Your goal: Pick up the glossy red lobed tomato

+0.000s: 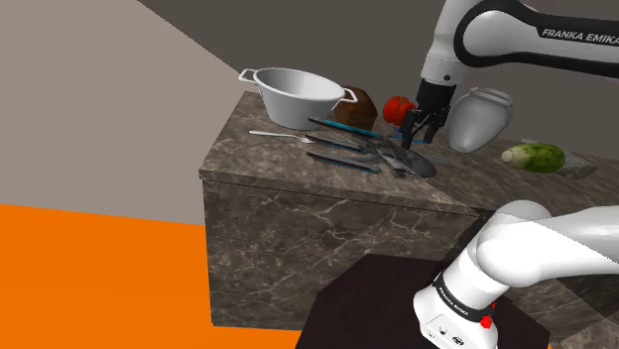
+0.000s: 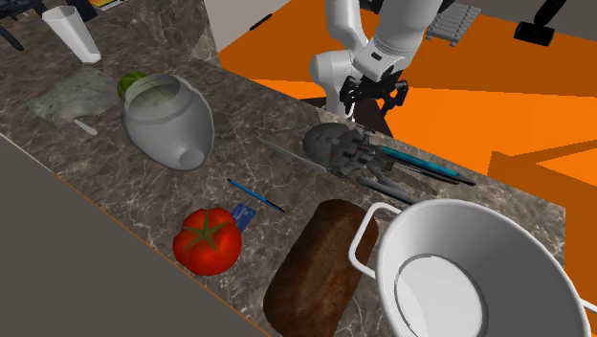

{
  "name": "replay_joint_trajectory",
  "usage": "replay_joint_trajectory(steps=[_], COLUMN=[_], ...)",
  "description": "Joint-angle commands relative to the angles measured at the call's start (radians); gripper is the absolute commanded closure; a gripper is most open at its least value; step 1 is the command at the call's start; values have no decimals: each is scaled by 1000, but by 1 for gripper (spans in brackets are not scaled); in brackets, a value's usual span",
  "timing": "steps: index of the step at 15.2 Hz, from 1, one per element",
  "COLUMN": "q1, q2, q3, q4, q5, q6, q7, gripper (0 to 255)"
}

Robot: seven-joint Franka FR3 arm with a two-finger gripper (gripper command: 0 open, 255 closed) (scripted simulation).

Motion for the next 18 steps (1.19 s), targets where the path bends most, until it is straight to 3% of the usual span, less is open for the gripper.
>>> replay_joint_trajectory(steps=[1,10,18], q1=[0,-51,-124], q2=[0,53,181], q3=[0,-65,-136], q4=[0,-102,-110], q5=[0,-338,-653], q6=[0,258,549], q7=[0,-211,-320], gripper=[0,0,0])
